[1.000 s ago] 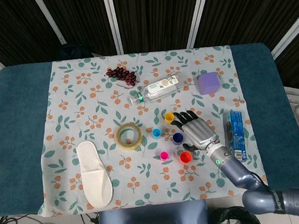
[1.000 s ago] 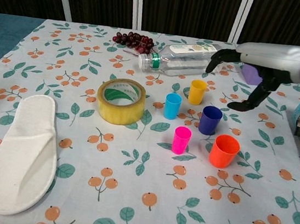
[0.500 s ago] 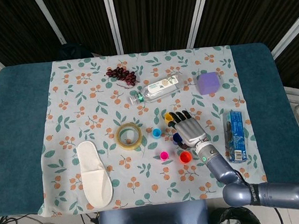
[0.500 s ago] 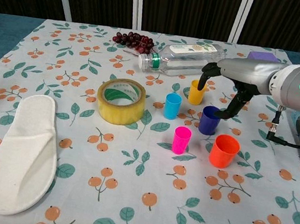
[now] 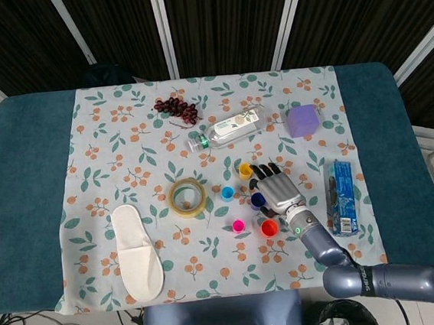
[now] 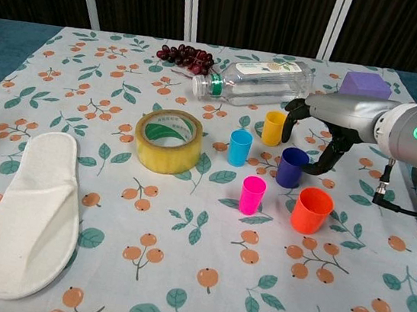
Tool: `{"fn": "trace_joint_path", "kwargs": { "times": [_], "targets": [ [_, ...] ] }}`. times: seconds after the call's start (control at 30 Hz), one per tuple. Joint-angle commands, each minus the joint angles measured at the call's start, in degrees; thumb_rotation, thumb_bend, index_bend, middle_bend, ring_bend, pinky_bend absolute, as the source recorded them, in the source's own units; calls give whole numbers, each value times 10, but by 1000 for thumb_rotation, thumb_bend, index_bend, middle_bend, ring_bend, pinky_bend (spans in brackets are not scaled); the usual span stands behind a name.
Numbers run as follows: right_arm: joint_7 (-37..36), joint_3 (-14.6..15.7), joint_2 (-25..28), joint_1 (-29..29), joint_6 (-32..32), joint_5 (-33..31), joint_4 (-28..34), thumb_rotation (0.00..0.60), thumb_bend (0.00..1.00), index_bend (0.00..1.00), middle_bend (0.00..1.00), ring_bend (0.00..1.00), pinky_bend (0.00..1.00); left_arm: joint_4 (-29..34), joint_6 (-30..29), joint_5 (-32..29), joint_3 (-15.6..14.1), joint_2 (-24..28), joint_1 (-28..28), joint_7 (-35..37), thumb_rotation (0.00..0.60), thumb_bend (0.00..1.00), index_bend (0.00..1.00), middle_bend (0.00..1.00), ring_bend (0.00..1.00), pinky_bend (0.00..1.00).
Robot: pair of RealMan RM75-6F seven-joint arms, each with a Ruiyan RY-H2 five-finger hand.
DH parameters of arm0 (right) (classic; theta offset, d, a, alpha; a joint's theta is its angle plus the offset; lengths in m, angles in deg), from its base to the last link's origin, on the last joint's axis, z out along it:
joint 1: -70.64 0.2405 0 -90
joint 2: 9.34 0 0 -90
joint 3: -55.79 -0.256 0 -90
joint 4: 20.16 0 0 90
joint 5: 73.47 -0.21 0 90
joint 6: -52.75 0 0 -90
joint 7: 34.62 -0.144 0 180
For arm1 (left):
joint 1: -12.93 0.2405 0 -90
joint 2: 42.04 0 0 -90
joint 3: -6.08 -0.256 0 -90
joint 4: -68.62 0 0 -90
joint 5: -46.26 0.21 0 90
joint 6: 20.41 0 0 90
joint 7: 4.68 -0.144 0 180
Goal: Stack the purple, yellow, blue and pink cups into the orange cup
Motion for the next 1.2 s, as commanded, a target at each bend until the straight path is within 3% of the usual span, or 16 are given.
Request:
{"fn": "trace_joint_path", "kwargs": {
  "times": [0.03, 0.8, 1.03, 1.2],
  "targets": [
    [-5, 2, -5, 1, -1, 3, -7, 600, 394, 352, 0, 0, 8, 0, 0, -1, 0, 0, 0, 0, 600, 798, 168, 22, 0, 0],
    [-37, 3, -8, -1, 6, 24, -16, 600, 394, 459, 0, 1, 7, -1, 2, -3, 1, 0, 0, -1, 600, 798, 169, 22, 0, 0],
    [-19, -7, 71, -6, 36, 37, 80, 600, 394, 459, 0, 1, 8, -1, 1, -2, 1, 0, 0, -1, 600, 798, 169, 22, 0, 0],
    [-5, 17, 158, -30, 56, 51, 192, 600, 394, 459, 0, 1, 7, 0, 2, -3, 2, 0, -1, 0, 600, 798, 169, 22, 0, 0]
  ]
}}
